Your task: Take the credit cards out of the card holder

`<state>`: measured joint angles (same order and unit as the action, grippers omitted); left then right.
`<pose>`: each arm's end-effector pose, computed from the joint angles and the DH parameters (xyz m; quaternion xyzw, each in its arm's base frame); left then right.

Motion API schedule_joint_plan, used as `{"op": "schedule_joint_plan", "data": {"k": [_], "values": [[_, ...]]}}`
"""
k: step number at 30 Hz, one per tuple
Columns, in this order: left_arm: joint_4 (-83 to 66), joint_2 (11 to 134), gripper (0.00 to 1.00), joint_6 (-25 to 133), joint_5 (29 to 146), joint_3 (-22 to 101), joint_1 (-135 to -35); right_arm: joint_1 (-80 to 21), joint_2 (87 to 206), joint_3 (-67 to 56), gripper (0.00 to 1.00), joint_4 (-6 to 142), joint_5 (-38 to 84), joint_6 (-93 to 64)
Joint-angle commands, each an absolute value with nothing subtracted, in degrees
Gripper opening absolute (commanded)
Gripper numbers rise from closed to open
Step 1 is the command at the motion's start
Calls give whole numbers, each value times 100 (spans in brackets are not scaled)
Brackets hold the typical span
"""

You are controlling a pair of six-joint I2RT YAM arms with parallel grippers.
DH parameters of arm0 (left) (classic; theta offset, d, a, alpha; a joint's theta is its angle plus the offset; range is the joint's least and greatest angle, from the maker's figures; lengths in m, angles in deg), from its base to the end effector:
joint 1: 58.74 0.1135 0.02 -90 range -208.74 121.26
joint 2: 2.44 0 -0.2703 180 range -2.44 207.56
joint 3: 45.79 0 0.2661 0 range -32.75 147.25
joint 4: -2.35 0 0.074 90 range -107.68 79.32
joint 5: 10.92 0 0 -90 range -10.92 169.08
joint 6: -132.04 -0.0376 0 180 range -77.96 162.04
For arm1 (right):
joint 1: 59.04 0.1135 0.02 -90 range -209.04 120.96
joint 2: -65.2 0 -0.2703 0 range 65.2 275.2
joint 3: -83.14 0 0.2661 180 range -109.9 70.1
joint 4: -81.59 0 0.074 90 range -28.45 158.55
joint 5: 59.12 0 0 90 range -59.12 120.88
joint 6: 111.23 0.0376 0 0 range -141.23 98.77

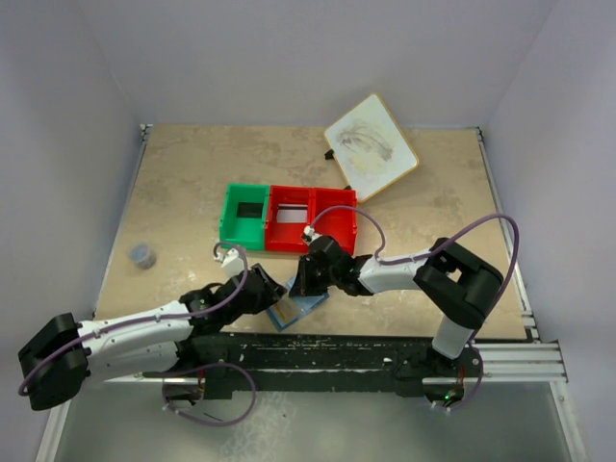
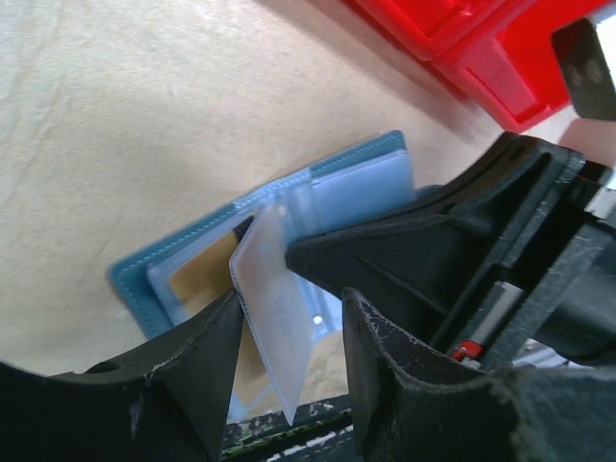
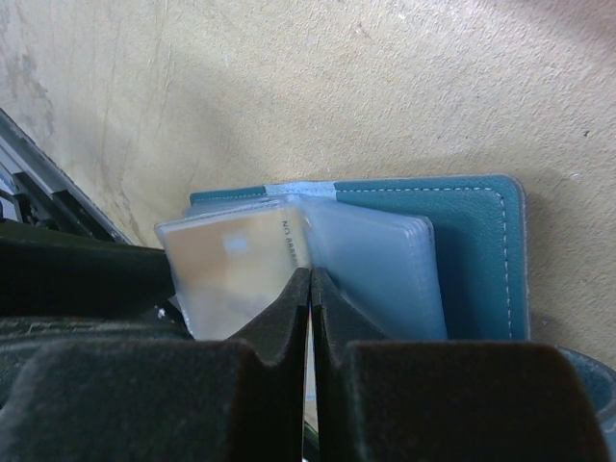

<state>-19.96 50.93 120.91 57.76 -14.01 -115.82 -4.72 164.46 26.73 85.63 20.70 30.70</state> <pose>0.1119 -0.1476 0.1569 -0.2420 0.8743 -0.2929 0.3021 0.1959 0.2842 0.1297 -0.0571 0.8973 0.3922 0.1942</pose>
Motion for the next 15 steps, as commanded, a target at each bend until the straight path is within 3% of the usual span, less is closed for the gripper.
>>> {"op": "schedule_joint_plan", "data": {"k": [1, 15], "values": [[-1124, 5188, 43, 11799, 6088, -1385, -11605, -435, 16772, 2789, 5, 7694, 2519, 2870], [-367, 5904, 43, 11580, 6126, -1142, -11605, -500, 15474, 2758, 9, 6792, 3266, 3545]]}}
